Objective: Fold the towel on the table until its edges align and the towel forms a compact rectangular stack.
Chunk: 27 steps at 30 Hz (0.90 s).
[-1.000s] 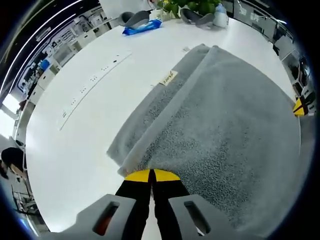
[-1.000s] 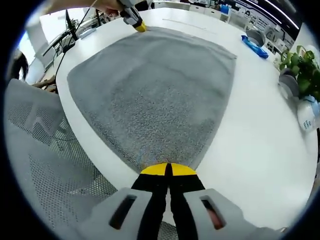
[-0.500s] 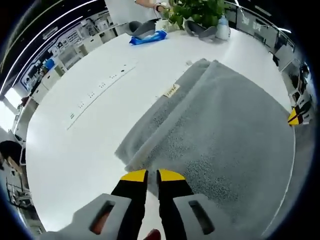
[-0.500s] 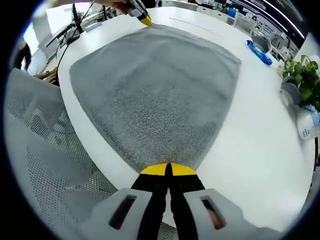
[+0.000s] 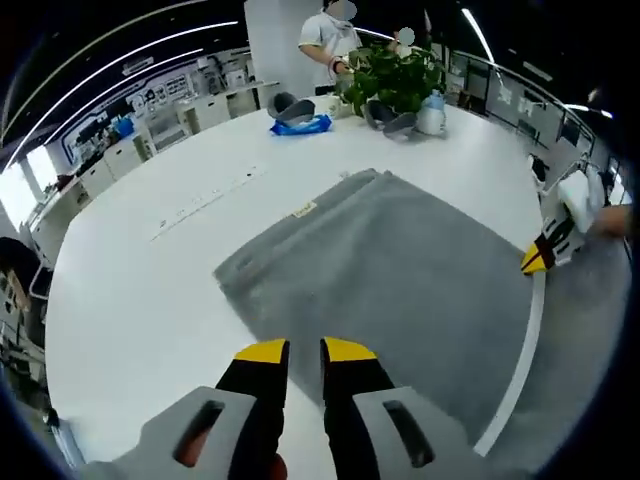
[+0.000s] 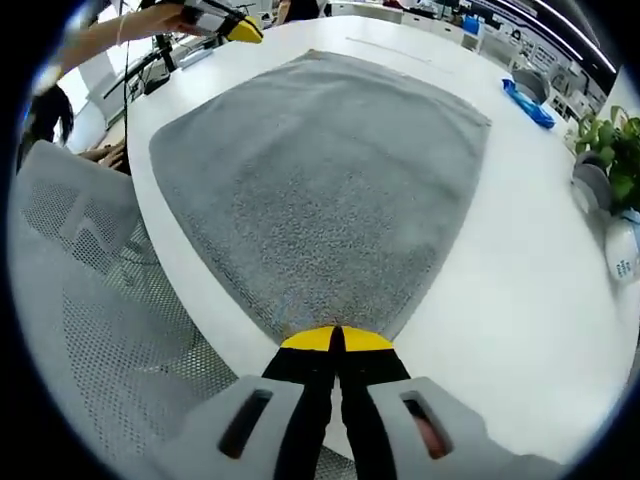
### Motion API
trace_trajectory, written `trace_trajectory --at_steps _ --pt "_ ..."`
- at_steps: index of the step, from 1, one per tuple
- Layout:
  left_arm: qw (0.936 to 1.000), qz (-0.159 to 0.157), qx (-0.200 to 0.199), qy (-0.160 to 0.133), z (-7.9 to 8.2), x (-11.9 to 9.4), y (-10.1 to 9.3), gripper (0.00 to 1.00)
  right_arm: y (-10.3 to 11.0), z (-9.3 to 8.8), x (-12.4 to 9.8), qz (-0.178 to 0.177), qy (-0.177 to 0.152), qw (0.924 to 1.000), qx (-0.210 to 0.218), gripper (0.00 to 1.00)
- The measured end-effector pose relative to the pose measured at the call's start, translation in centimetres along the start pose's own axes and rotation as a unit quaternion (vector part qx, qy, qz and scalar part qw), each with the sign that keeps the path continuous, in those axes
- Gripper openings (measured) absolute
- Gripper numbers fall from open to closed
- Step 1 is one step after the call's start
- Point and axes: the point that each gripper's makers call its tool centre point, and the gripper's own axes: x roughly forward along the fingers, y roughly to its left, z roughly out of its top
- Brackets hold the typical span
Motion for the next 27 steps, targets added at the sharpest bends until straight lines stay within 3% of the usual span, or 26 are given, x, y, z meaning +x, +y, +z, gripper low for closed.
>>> trace_trajectory --at_steps 3,7,10,12,15,21,27 --pt "0.9996 -0.016 0.023 -0.002 -1.2 -1.1 -2.4 0.13 0.1 0.0 0.0 0.009 0.0 1.0 0.0 0.0" --pt "0.9976 -0.05 0.046 -0.013 -2.2 -2.3 -6.0 0.13 0.3 0.0 0.0 0.015 0.002 0.999 -0.042 0.0" --pt "0.9927 -0.091 0.079 0.005 -4.1 -2.4 -8.0 0.16 0.4 -0.1 0.0 0.018 -0.006 0.9984 -0.053 0.0" --pt "0.991 -0.113 0.07 0.019 -5.3 -2.4 -9.2 0.16 0.3 -0.1 -0.1 0.023 -0.012 0.998 -0.058 0.0" --pt "0.9872 -0.138 0.075 0.026 -6.5 -2.5 -10.4 0.16 0.3 -0.1 -0.1 0.036 -0.016 0.9973 -0.061 0.0" --pt "0.9849 -0.142 0.082 0.055 -8.8 -1.7 -11.2 0.16 0.4 0.0 0.0 0.048 -0.009 0.9969 -0.061 0.0" --pt "0.9833 -0.147 0.088 0.063 -9.8 -1.6 -12.0 0.11 0.4 0.0 0.0 0.045 -0.014 0.997 -0.062 0.0"
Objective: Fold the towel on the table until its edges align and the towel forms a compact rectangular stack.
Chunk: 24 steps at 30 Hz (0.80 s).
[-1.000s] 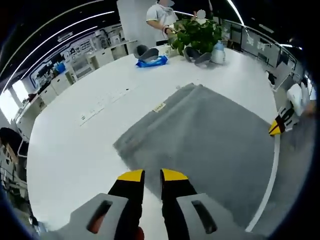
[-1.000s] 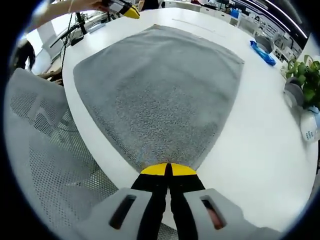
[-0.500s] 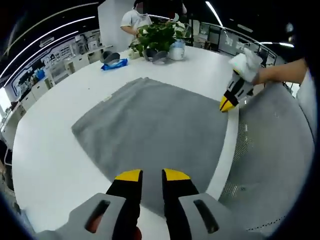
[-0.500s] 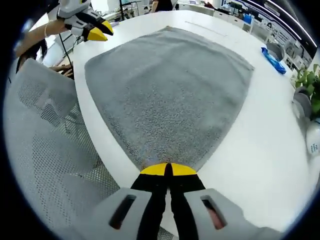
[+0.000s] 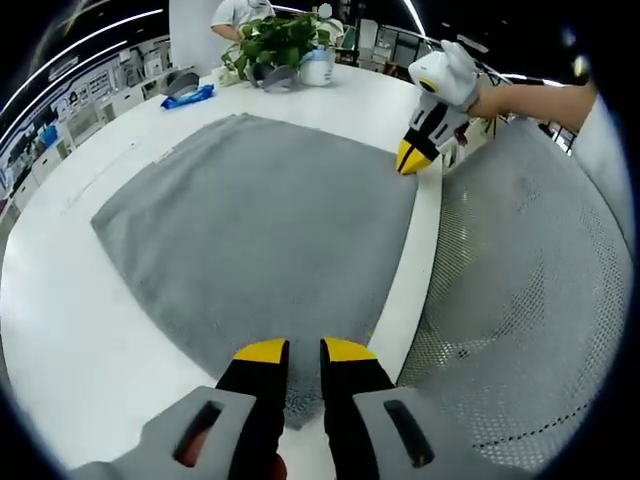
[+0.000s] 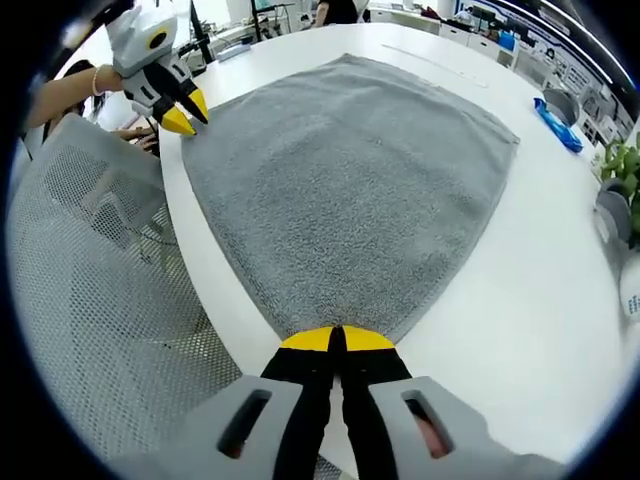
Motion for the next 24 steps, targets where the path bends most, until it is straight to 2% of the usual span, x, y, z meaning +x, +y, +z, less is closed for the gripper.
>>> trace_trajectory --at_steps 4,8,10,13,17,21,24 --pt "1.0 0.003 -0.005 0.005 -0.6 0.2 0.0 0.09 0.0 0.0 0.0 -0.001 -0.009 0.9999 0.008 0.0" --pt "0.9989 0.017 -0.019 0.038 -2.2 0.4 0.2 0.08 -0.1 0.0 0.0 -0.003 -0.007 0.9998 0.019 0.0" --pt "0.9993 0.021 -0.022 0.021 -2.1 0.3 0.1 0.08 0.0 0.1 0.0 -0.002 -0.001 0.9999 0.016 0.0" --pt "0.999 0.021 -0.036 0.019 -2.1 0.4 0.2 0.07 0.0 0.0 0.0 0.001 0.005 1.0 -0.004 0.0" --pt "0.9995 0.01 -0.021 0.022 -2.0 0.4 0.1 0.07 -0.1 0.0 0.0 0.012 0.002 0.9999 -0.004 0.0" --pt "0.9995 -0.015 -0.009 0.025 -2.0 0.4 0.0 0.08 -0.1 0.0 -0.1 0.04 -0.003 0.9992 0.003 0.0" --pt "0.9989 -0.034 0.017 0.027 -2.0 0.4 -0.2 0.08 0.0 0.1 0.0 0.066 0.011 0.9978 -0.004 0.0"
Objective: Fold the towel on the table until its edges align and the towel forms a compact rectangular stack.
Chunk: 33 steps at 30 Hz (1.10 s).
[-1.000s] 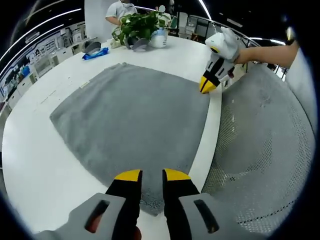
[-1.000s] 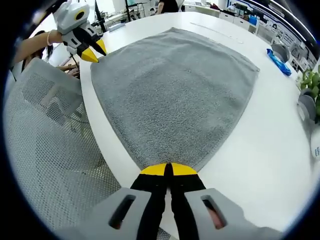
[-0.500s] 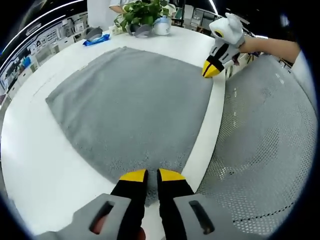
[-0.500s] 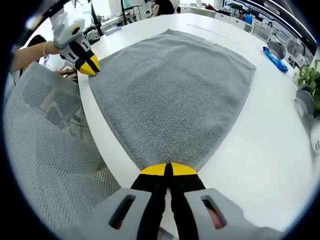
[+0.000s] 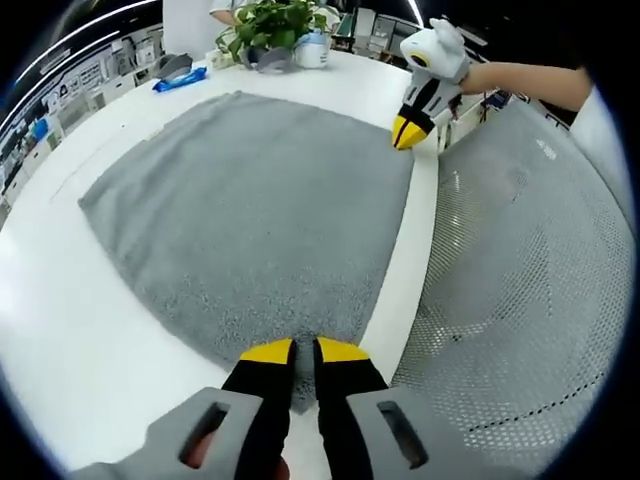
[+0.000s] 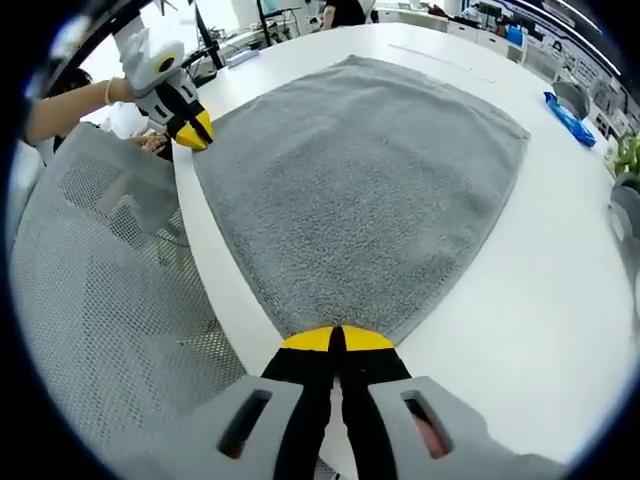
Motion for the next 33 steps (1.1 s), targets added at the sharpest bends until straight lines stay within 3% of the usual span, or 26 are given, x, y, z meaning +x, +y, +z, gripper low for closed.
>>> trace_trajectory --at_steps 9,17,24,26,30,33 --pt "0.9982 -0.051 0.027 0.018 0.0 -0.1 -0.6 0.15 0.7 0.0 0.0 0.067 0.058 0.996 -0.01 0.05" --pt "0.996 -0.071 0.051 0.019 -0.2 -0.2 -1.3 0.22 2.2 -0.4 -0.5 0.095 0.06 0.9915 -0.066 0.2" --pt "0.9935 -0.067 0.089 0.019 -0.4 -0.3 -1.8 0.27 2.2 -0.6 -0.3 0.058 0.036 0.991 -0.115 0.21" --pt "0.9931 -0.061 0.098 0.017 -0.5 -0.2 -1.8 0.27 2.1 -0.6 -0.2 0.037 0.028 0.9872 -0.153 0.21" --pt "0.9905 -0.041 0.131 0.009 -0.6 -0.2 -1.6 0.25 2.2 -0.8 -0.2 0.02 0.017 0.9815 -0.19 0.21" --pt "0.9897 -0.022 0.141 0.004 -0.6 -0.1 -1.3 0.21 1.8 -0.7 -0.1 -0.014 0.003 0.9751 -0.221 0.19"
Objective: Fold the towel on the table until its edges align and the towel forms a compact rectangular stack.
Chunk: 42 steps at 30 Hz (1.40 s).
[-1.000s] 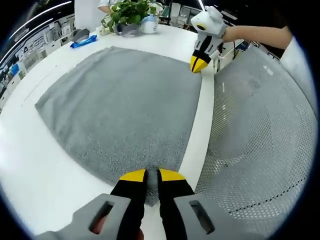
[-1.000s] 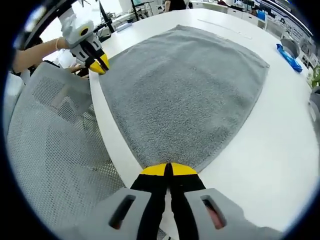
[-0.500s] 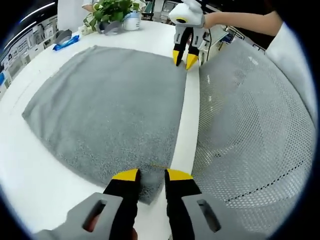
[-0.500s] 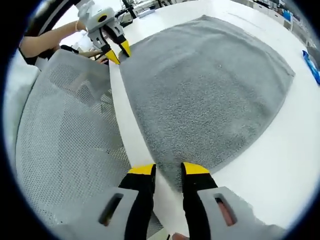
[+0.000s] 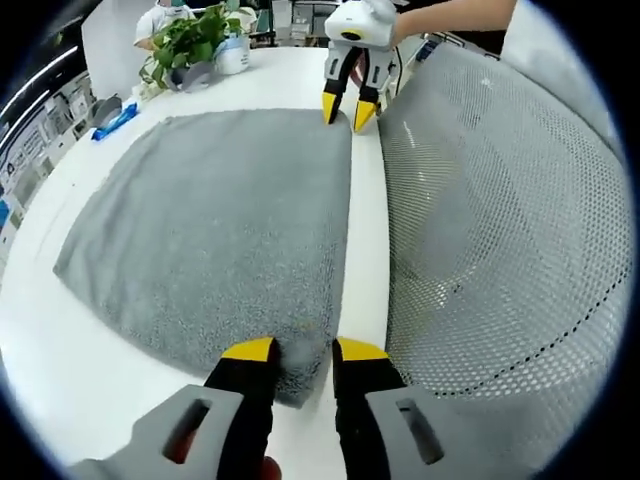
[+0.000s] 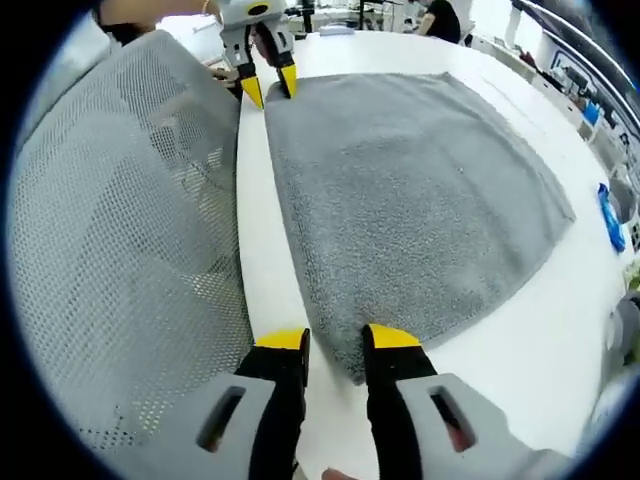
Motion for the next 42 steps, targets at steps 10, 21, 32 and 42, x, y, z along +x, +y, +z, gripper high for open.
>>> trace_trajectory --at_steps 10,21,32,42 --pt "0.9997 0.022 0.001 -0.006 -0.5 -0.3 -0.3 0.19 -0.2 -0.5 -0.3 -0.012 -0.024 0.9988 0.042 0.14" --pt "0.9985 0.051 0.005 0.021 -1.7 -1.1 -0.4 0.14 -0.4 -0.9 -0.4 -0.008 0.018 0.9998 0.002 0.13" --pt "0.9963 0.084 -0.001 0.019 -2.0 -1.2 -0.4 0.08 -0.9 -2.1 -1.0 -0.033 0.008 0.9993 0.015 0.07" --pt "0.9922 0.113 -0.053 0.006 -2.3 -1.7 -0.6 0.04 -1.2 -2.1 -1.2 -0.071 0.0 0.9953 0.066 0.02"
